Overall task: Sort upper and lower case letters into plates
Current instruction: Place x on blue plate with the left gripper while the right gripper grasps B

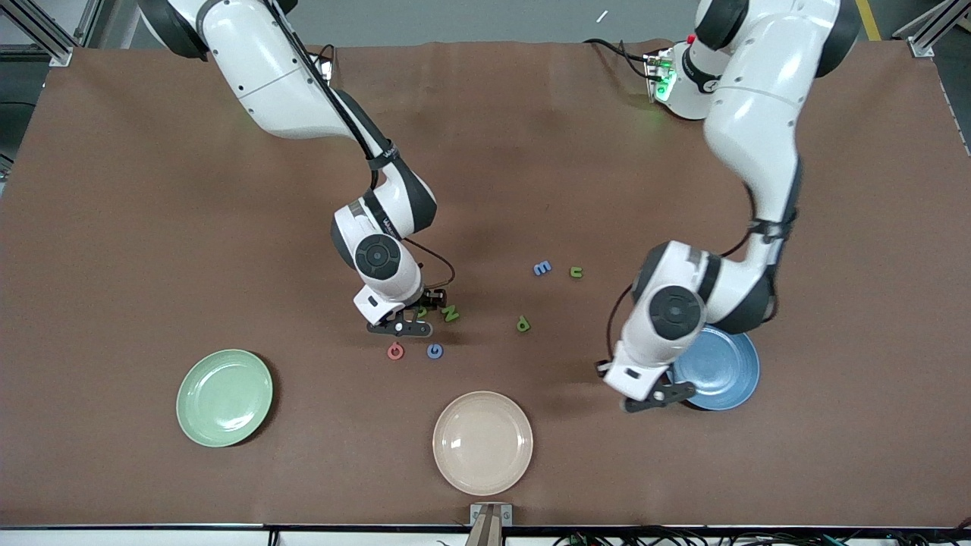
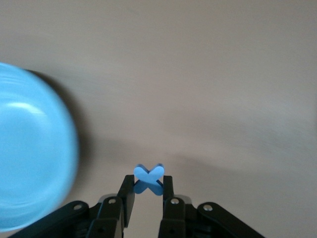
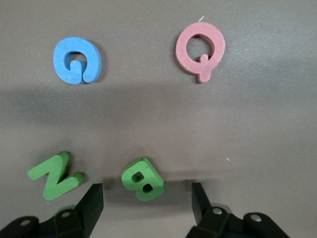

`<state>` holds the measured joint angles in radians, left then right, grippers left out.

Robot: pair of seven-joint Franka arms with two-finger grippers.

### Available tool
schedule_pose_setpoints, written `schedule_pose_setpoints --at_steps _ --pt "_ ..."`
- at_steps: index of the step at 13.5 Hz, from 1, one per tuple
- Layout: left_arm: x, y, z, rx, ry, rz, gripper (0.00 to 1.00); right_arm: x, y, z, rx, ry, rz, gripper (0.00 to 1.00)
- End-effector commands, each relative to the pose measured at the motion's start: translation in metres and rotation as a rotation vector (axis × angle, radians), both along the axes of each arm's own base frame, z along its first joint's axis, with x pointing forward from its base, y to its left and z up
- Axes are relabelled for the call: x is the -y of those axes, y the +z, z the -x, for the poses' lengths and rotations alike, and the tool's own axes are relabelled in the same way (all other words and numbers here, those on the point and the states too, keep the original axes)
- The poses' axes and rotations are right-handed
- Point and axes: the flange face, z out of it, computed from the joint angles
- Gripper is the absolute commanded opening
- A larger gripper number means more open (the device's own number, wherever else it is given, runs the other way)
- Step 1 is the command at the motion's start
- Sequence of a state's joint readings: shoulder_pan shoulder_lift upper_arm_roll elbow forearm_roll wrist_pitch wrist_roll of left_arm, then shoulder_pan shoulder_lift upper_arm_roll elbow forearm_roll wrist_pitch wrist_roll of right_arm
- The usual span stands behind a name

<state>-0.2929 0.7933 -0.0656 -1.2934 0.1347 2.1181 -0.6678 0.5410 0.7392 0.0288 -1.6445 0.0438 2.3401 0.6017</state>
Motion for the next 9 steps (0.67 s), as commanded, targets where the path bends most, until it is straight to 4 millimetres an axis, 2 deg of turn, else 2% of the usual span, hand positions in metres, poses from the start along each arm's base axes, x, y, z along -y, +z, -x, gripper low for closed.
schedule_pose_setpoints --at_steps 1,3,5,6,7,8,9 --pt "-0.055 0.002 0.004 -0.043 0.046 -0.024 0.0 -0.001 0.003 0.001 0.006 -0.004 0.001 0.58" --pt "-0.097 -0.01 0.01 -0.085 -0.004 -0.042 0.0 -0.001 0.003 0.001 0.005 -0.004 0.002 0.48" --pt "-0.141 -0.033 0.02 -0.127 -0.049 -0.046 0.01 -0.001 0.003 0.001 0.006 -0.004 0.001 0.41" --pt "-0.156 -0.045 0.025 -0.144 -0.078 -0.044 0.02 -0.001 0.003 0.001 0.006 -0.004 0.001 0.36" --pt "-0.168 -0.053 0.026 -0.149 -0.105 -0.04 0.09 -0.001 0.003 0.001 0.006 -0.004 0.001 0.32" --pt "-0.176 -0.058 0.026 -0.159 -0.142 -0.038 0.28 0.0 0.003 0.0 0.008 -0.005 0.001 0.27" --pt "-0.179 -0.058 0.026 -0.162 -0.167 -0.035 0.75 0.001 0.003 0.0 0.005 -0.006 0.002 0.23"
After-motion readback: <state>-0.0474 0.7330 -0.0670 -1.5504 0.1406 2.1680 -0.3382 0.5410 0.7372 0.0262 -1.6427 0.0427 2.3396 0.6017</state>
